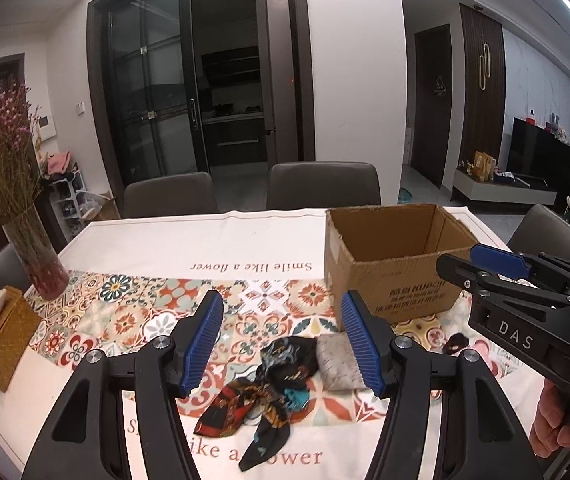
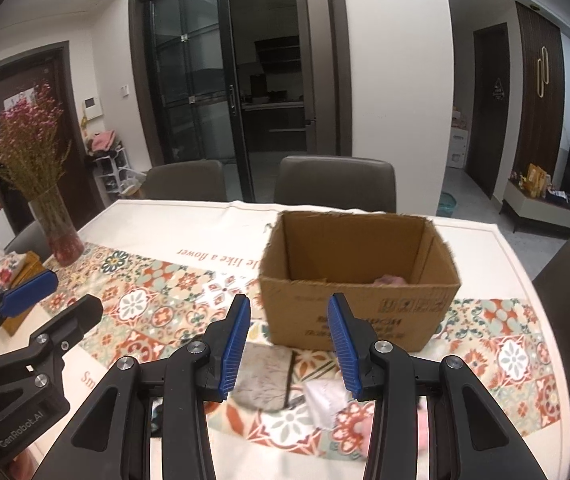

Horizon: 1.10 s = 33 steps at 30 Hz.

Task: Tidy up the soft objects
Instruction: 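Move both tools back toward the dark silk scarves on the runner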

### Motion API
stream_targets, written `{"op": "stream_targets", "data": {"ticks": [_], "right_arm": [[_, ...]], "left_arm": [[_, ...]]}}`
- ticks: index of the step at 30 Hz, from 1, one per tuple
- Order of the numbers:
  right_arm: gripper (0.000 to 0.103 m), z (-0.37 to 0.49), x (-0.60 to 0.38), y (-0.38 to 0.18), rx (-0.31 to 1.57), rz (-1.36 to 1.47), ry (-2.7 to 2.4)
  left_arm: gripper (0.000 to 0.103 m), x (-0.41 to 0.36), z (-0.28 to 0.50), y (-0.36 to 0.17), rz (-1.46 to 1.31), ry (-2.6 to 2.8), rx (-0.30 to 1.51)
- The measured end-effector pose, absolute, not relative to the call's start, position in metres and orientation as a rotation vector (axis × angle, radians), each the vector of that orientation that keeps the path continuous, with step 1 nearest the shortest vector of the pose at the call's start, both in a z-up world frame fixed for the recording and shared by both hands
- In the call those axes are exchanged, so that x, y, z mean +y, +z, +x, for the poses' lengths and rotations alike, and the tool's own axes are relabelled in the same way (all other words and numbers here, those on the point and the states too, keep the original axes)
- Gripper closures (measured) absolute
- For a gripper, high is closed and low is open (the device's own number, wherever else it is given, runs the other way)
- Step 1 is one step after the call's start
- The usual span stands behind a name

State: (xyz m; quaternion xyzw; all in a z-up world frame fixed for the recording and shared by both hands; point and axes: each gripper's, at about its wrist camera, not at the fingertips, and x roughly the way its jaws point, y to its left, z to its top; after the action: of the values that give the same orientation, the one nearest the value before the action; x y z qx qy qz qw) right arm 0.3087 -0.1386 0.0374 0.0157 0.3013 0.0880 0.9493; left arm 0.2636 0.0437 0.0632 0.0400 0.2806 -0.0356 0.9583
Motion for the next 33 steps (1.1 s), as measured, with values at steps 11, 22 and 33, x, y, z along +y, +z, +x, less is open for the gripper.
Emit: {"op": "stream_targets", "data": {"ticks": [11,22,33], "right_arm": [[0.061,0.287,-0.109,0.012,0.599,0.017,0.211],[0.061,0.282,-0.095,-0.02,0.639,0.041,0.23],[0.061,0.291,-0.078,-0.057,0.718,0.024,0.232]], "left_arm": [[0.042,0.065,0.24,0.037,0.104,-0.073,0.573],[0.042,0.085,0.227,0.0,0.097,-0.091,0.62],[0.042,0.099,0.236,-0.035,0.094,-0.108,0.682]]}}
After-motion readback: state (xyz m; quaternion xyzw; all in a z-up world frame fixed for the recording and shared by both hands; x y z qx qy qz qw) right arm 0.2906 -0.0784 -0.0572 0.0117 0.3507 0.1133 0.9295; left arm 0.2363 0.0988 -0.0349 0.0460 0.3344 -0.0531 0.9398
